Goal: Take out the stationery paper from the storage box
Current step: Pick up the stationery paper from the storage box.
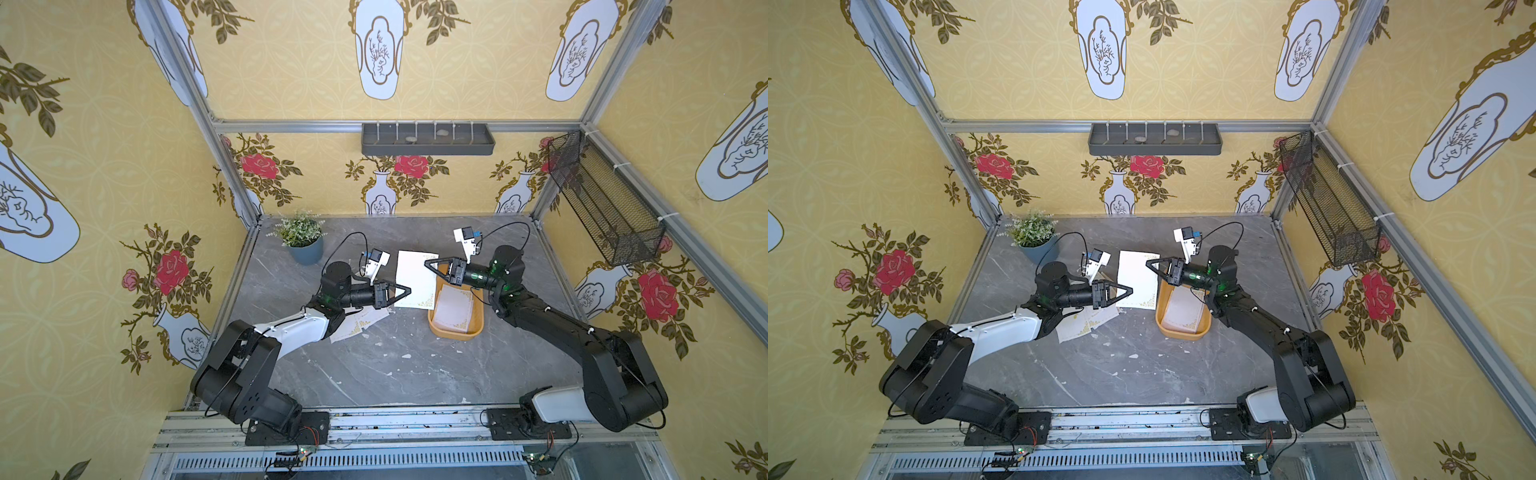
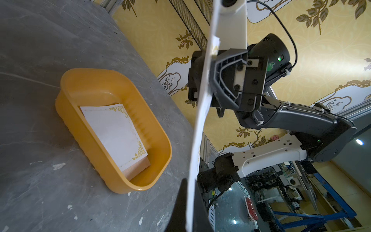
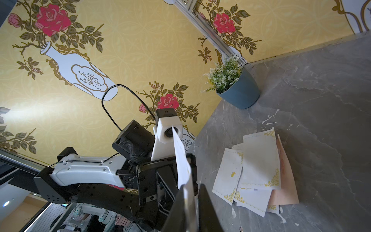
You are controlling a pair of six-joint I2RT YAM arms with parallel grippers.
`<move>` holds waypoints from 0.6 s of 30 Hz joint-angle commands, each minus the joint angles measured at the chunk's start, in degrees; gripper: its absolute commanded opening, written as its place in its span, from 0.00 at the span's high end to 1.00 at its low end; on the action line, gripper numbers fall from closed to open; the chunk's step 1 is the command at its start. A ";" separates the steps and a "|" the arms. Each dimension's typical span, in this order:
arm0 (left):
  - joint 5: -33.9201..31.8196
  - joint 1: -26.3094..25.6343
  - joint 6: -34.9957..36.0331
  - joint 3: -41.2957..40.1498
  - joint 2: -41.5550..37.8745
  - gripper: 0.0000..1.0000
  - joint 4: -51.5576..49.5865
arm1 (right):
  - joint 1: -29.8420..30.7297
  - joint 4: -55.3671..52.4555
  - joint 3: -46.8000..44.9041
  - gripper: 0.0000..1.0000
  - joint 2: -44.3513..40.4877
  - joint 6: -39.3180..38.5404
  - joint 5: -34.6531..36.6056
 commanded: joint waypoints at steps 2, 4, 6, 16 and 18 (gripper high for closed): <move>-0.80 -0.37 3.13 -0.21 -0.41 1.00 -2.60 | 0.11 4.90 0.71 1.00 0.58 0.62 -1.61; -1.02 -0.68 3.90 -0.20 -0.78 1.00 -3.56 | 0.05 5.27 0.56 0.92 0.51 0.86 -1.52; -1.59 -0.77 4.68 -0.16 -1.13 1.00 -4.95 | 0.03 5.35 0.46 0.53 0.53 1.16 -1.30; -2.27 -0.94 6.60 -0.60 -2.66 1.00 -7.08 | -0.06 6.13 0.39 0.96 0.79 1.44 -1.64; -2.32 -0.94 6.70 -0.73 -2.77 1.00 -7.16 | -0.23 5.90 0.04 0.40 0.46 1.65 -0.79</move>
